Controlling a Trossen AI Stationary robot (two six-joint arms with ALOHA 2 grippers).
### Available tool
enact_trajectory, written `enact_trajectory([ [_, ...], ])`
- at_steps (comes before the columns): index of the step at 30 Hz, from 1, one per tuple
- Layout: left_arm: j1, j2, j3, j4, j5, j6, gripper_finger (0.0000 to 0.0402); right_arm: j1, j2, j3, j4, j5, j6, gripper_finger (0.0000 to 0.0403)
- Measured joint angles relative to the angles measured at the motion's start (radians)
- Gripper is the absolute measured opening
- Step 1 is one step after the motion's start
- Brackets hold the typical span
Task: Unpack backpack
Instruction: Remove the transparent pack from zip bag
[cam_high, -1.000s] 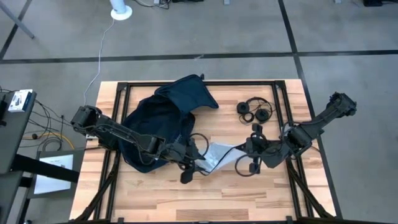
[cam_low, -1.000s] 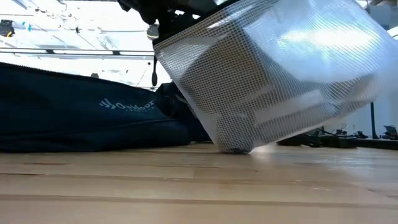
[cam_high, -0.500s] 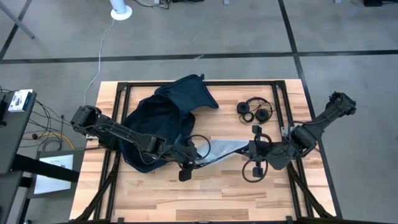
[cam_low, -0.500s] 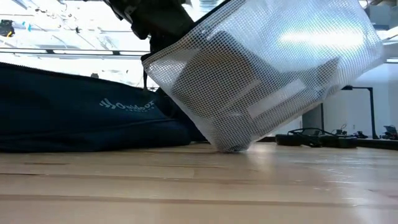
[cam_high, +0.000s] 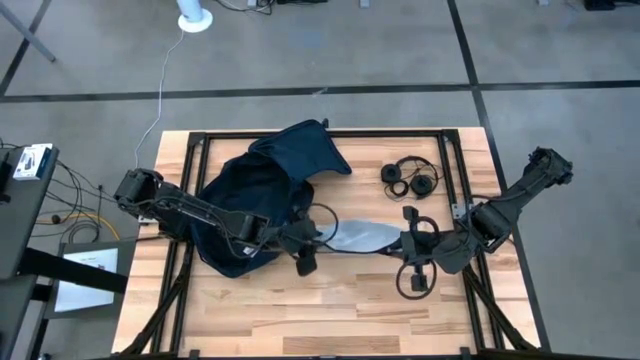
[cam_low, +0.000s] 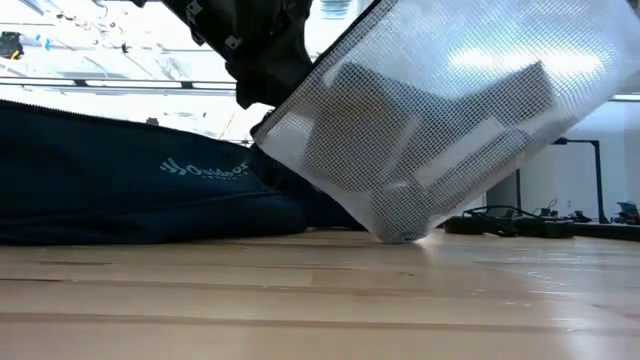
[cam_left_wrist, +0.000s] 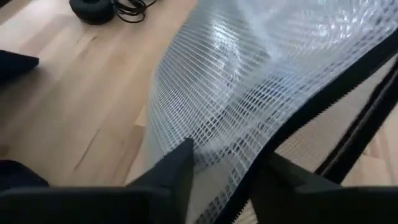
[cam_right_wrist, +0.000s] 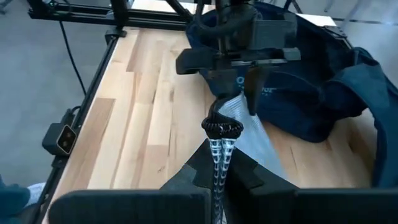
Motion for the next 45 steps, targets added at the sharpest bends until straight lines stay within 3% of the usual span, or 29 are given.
enact_trajectory([
  [3,0.001,0.000,0.000,0.008,-0.003,0.027,0.0026,-0.001,0.000,0.000,-0.020,-0.001,0.036,0.0000],
  [5,0.001,0.000,0.000,0.018,-0.001,0.030,0.0014,-0.002,0.000,0.000,-0.034,-0.003,0.085,0.0000],
  [10,0.003,0.000,0.000,0.020,0.000,0.029,0.0012,-0.006,0.000,0.000,-0.070,-0.033,0.162,0.0006],
  [15,0.004,-0.010,0.000,-0.027,-0.001,0.020,0.0011,-0.009,-0.002,0.014,-0.090,-0.059,0.184,0.0052],
  [22,0.004,-0.072,0.000,-0.117,-0.014,-0.022,0.0009,0.006,-0.007,0.168,-0.245,-0.074,0.239,0.0101],
  [31,0.004,-0.159,0.000,-0.123,-0.011,-0.114,0.0008,0.016,0.003,0.227,-0.151,-0.070,0.055,0.0105],
  [36,0.001,-0.159,0.000,-0.102,-0.015,-0.141,0.0004,0.009,0.072,0.226,-0.155,0.001,-0.045,0.0105],
  [45,0.001,-0.159,0.000,-0.104,0.034,-0.067,0.0002,-0.069,0.195,0.226,-0.186,0.018,-0.032,0.0105],
])
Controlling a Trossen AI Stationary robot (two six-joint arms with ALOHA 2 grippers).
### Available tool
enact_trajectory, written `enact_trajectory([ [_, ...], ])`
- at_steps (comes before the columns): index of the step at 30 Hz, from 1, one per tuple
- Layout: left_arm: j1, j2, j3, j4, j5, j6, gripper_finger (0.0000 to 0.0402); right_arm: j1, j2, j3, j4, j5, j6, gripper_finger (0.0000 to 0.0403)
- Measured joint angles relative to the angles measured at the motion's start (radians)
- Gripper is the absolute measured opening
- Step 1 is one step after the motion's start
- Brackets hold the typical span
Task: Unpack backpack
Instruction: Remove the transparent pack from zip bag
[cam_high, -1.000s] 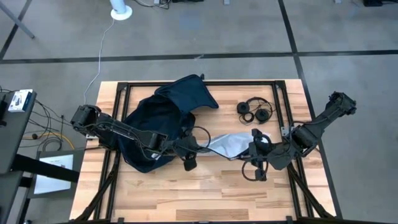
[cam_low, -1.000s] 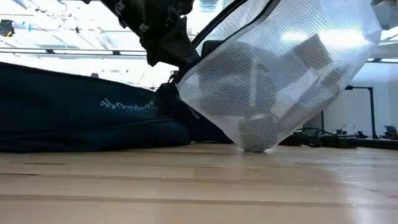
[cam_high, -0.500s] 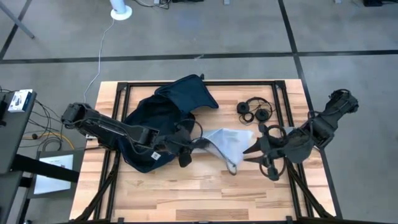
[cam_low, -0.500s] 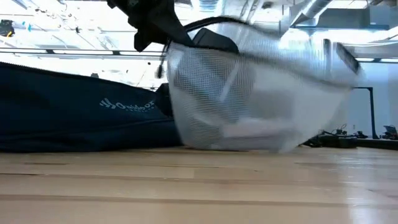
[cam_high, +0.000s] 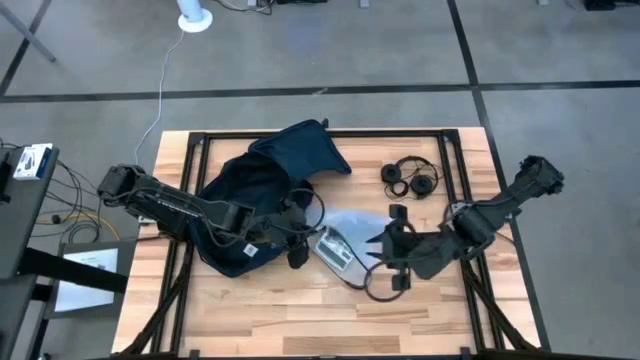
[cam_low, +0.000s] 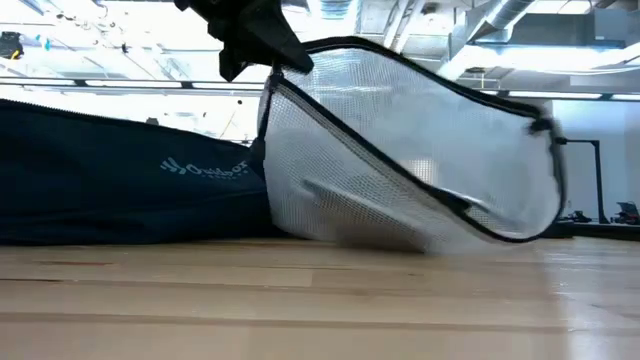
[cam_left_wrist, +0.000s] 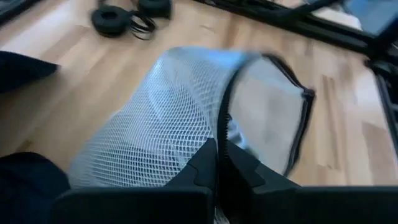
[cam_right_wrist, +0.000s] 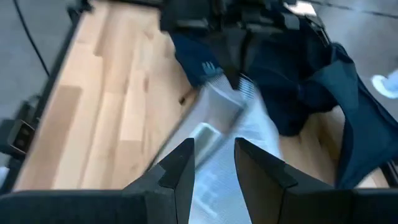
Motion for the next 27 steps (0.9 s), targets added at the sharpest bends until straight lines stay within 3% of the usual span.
enact_trajectory([
  [19,0.000,0.000,0.000,-0.027,0.015,-0.068,0.0000,-0.022,0.016,0.000,-0.048,-0.047,0.169,0.0107],
  [27,0.000,0.000,0.000,-0.005,-0.016,-0.118,0.0000,-0.026,0.016,-0.012,-0.032,-0.045,0.239,0.0176],
])
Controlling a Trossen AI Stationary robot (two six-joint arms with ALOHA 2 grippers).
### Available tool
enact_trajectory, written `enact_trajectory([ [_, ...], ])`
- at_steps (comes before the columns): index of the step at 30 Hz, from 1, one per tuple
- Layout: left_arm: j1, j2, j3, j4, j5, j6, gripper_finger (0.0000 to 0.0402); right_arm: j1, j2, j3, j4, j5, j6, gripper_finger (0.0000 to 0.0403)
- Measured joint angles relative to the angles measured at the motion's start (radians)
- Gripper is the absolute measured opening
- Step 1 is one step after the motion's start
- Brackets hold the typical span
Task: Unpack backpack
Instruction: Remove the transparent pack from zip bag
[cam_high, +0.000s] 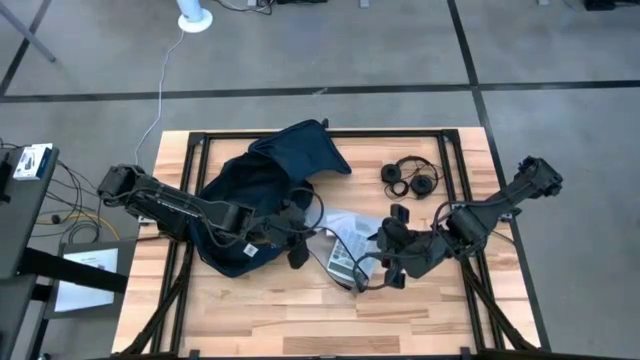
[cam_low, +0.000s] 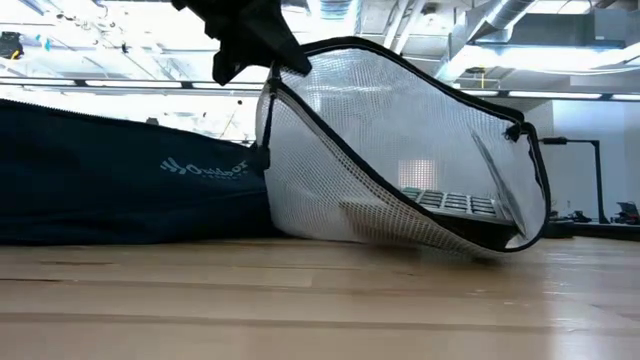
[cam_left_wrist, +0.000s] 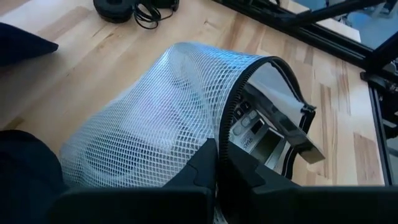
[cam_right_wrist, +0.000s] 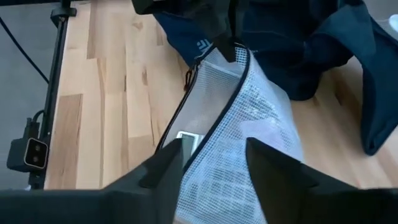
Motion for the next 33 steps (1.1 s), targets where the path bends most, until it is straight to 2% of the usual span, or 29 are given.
enact_trajectory([
  [5,0.000,0.000,0.000,0.020,-0.003,0.004,0.0000,-0.006,0.001,-0.066,0.073,-0.002,0.015,0.0235],
  [8,0.000,0.000,0.000,0.021,-0.002,0.006,0.0000,-0.007,0.015,-0.099,0.120,-0.001,0.009,0.0252],
  [27,0.000,0.000,0.000,0.028,0.007,0.044,0.0000,-0.036,0.214,-0.115,0.275,-0.003,-0.077,0.0256],
  [33,-0.003,0.000,0.000,0.014,0.079,0.113,0.0000,-0.058,0.226,-0.115,0.258,-0.003,-0.075,0.0253],
])
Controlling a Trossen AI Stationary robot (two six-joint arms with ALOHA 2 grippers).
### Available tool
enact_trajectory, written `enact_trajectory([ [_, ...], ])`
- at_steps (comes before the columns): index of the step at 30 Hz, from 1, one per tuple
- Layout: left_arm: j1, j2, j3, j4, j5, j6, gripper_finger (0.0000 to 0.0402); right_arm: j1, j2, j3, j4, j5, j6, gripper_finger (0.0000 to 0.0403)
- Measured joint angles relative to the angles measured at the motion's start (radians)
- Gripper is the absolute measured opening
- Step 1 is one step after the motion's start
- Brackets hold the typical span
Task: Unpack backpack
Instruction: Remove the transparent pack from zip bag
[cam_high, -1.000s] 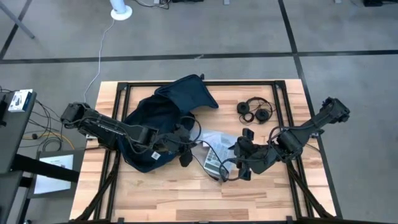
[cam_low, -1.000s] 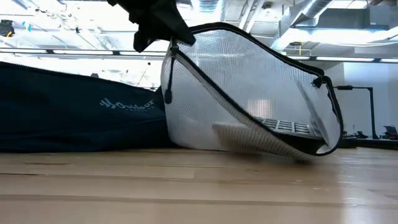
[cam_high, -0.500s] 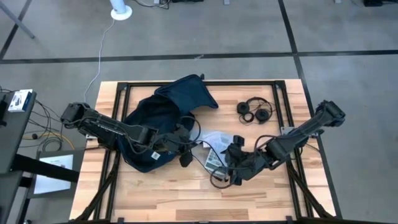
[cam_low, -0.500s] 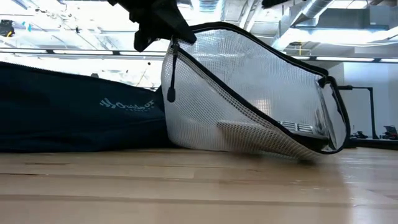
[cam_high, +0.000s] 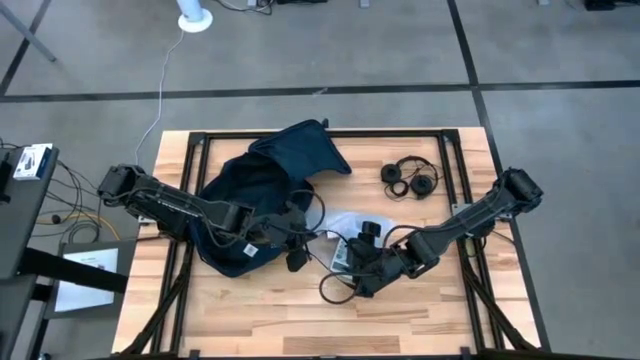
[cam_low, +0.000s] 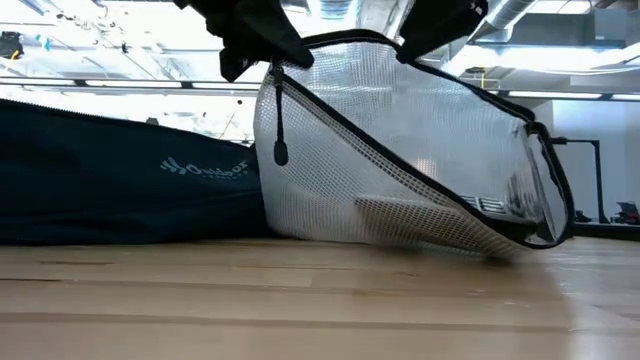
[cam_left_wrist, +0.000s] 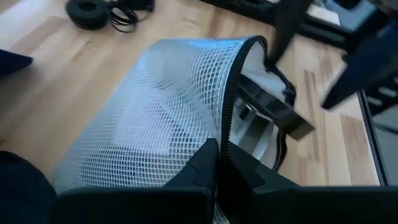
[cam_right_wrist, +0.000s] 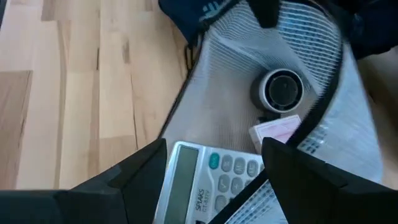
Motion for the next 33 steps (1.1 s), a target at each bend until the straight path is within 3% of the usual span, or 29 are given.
enact_trajectory([
  [12,-0.003,0.000,0.000,0.000,0.007,0.021,0.0000,0.000,-0.050,0.001,-0.239,0.001,0.113,0.0205],
  [27,-0.003,0.000,0.000,0.006,0.008,0.006,0.0000,0.016,-0.049,0.059,-0.250,0.000,0.115,0.0182],
  [33,-0.003,0.000,0.000,0.007,0.008,0.003,0.0000,-0.021,-0.047,-0.025,-0.219,0.006,0.116,0.0182],
])
